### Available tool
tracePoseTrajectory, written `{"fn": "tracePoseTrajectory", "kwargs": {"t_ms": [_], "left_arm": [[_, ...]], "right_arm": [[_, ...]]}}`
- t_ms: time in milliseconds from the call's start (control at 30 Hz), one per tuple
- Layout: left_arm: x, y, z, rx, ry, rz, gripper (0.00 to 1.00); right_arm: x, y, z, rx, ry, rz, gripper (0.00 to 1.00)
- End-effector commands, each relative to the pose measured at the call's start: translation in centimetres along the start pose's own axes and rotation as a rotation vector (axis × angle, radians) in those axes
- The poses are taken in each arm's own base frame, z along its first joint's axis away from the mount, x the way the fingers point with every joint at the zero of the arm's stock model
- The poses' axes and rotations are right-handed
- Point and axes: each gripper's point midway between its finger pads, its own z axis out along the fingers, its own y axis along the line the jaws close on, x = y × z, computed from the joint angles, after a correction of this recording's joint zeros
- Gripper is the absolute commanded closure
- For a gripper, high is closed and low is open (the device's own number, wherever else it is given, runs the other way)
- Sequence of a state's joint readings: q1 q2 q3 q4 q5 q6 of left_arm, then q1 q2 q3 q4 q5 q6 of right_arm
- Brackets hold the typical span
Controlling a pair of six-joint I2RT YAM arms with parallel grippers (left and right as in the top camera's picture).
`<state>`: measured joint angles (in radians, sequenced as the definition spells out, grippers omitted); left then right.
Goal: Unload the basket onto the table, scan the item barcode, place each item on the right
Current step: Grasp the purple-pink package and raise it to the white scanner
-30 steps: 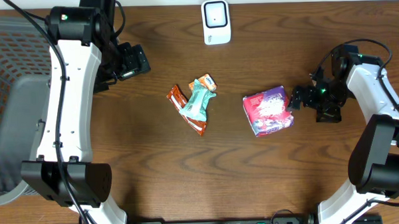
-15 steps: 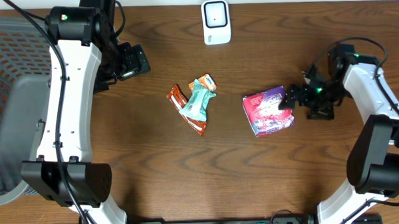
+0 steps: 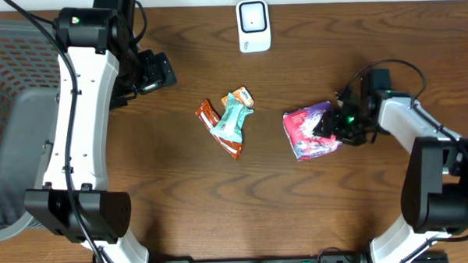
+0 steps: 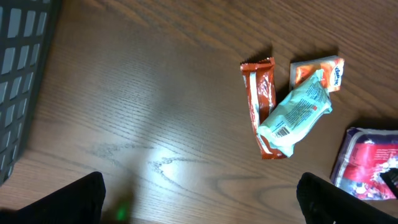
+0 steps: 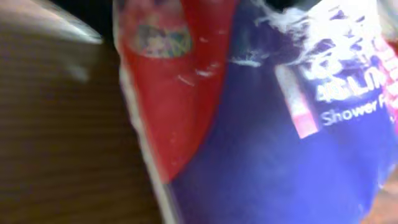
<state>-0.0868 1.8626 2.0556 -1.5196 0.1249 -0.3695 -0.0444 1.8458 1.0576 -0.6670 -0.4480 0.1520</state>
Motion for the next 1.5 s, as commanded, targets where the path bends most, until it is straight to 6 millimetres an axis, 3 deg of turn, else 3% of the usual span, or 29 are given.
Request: {"fn": "tracePoseTrajectory", "kwargs": {"t_ms": [0, 33, 100, 133, 233, 367, 533, 700, 800, 967, 1100, 1167, 1233, 1333, 1467], "left_arm": [[-0.1, 0.2, 0.3, -0.011, 0.008, -0.006, 0.02], [-0.1, 0.2, 0.3, -0.011, 0.008, -0.006, 0.02], [-0.1, 0.2, 0.3, -0.011, 0.008, -0.006, 0.02], [-0.1, 0.2, 0.3, -0.011, 0.008, -0.006, 0.02], [-0.1, 0.2, 0.3, -0.011, 0.008, -0.006, 0.02], [-0.1, 0.2, 0.3, -0.011, 0.008, -0.006, 0.02], [-0.1, 0.2, 0.3, -0.011, 0.008, -0.006, 0.02], [-0.1, 0.2, 0.3, -0.011, 0.008, -0.006, 0.02], [-0.1, 0.2, 0.3, -0.011, 0.008, -0.006, 0.02], [-0.1, 0.2, 0.3, -0.011, 0.008, -0.006, 0.02], [-0.1, 0.2, 0.3, -0.011, 0.008, -0.006, 0.02], [-0.1, 0.2, 0.3, -0.011, 0.008, -0.006, 0.02], [-0.1, 0.2, 0.3, -0.011, 0.008, -0.006, 0.02], [-0.1, 0.2, 0.3, -0.011, 0.008, -0.006, 0.02], [-0.1, 0.2, 0.3, -0.011, 0.008, -0.006, 0.02]], "right_arm": [[2.8, 2.4, 2.3, -0.067, 0.072, 0.016, 0.77], [2.9, 2.9, 2.5, -0.068, 0.076, 0.031, 0.88], [2.7, 4.7, 2.5, -0.101, 0.079, 0.056, 0.99], [1.8, 6.9, 2.0, -0.164, 0.073, 0.051, 0.99], [-0.9, 10.5, -0.1, -0.26, 0.029, 0.04, 0.99], [-6.5, 14.4, -4.2, -0.337, -0.113, 0.07, 0.99], [-15.1, 18.2, -9.8, -0.393, -0.464, 0.092, 0.99], [-18.5, 18.4, -10.9, -0.357, -0.666, 0.208, 0.99], [-20.0, 20.1, -10.3, -0.378, -0.747, 0.168, 0.99], [-22.0, 22.3, -6.8, -0.496, -0.799, 0.203, 0.99], [-23.5, 21.4, -3.2, -0.573, -0.778, 0.318, 0.99], [-24.0, 21.3, -2.2, -0.58, -0.783, 0.297, 0.99], [-24.2, 21.2, -2.5, -0.559, -0.806, 0.248, 0.99], [-24.6, 21.9, -4.6, -0.556, -0.836, 0.156, 0.99], [-25.4, 21.5, -9.8, -0.531, -0.874, 0.12, 0.99]]}}
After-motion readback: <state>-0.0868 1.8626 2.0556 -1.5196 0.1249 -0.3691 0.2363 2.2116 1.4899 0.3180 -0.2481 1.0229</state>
